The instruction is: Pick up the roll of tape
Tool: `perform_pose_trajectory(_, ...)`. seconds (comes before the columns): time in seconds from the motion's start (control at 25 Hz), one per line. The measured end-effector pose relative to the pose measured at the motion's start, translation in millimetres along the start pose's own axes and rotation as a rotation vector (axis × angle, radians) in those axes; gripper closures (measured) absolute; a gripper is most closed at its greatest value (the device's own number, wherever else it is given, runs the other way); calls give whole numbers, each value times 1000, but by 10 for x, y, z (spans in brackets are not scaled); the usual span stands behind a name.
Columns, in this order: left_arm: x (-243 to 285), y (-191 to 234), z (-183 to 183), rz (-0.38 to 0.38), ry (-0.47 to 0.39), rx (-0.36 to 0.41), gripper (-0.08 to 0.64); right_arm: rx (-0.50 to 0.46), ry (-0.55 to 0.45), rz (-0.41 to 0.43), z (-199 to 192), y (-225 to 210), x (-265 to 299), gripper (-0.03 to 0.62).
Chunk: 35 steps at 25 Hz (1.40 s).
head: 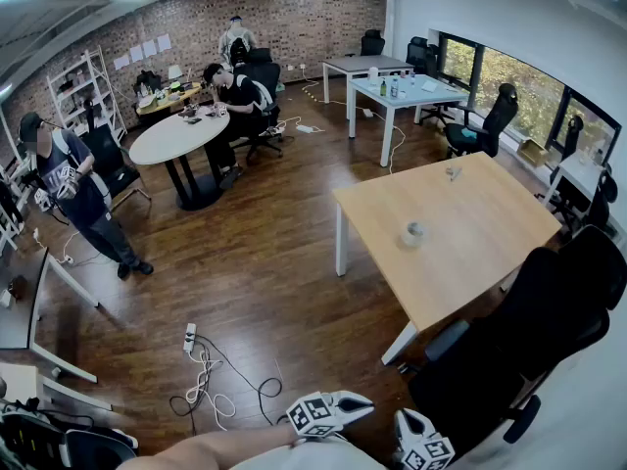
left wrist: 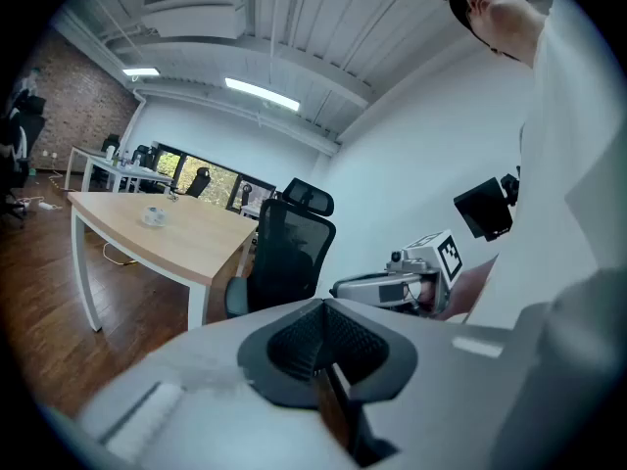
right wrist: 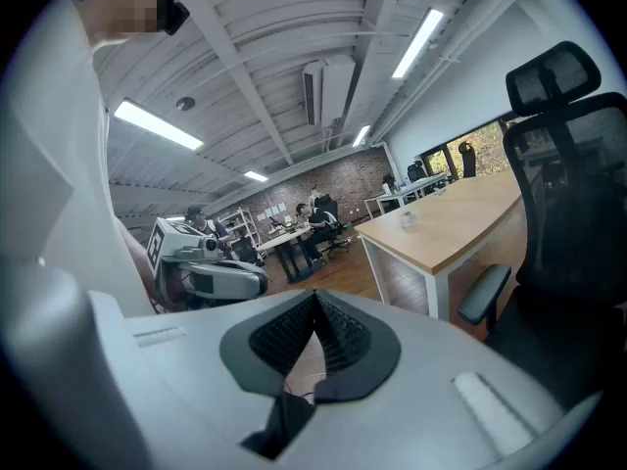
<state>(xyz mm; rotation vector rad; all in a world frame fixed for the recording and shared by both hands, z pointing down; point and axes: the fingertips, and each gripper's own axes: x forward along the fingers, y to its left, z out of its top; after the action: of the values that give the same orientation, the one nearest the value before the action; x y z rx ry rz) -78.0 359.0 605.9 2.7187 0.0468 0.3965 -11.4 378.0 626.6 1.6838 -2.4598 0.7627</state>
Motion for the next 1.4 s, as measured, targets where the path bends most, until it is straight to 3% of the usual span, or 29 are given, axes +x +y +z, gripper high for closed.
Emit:
perform_pose_trajectory(0.4, -65, 383, 291, -22, -15, -1, 554, -1, -6, -4, 351, -9, 321, 584)
perform_pose_trajectory(0.72, -276, 777, 681, -26, -52, 59, 554, -29, -115, -36, 850, -53, 646, 584)
perform_pose_trajectory(0.92, -601, 1081, 816, 33, -106, 24, 555, -54, -101, -2, 1040, 107, 958, 584)
perform_pose_trajectory(1.04, -838, 1285, 921, 63, -147, 18, 555, -67, -93, -37, 1098, 118, 1161, 584)
perform_pose_trajectory(1.4, -1364, 1765, 838, 152, -153, -6, 555, -77, -49, -69, 1184, 249, 1563, 584)
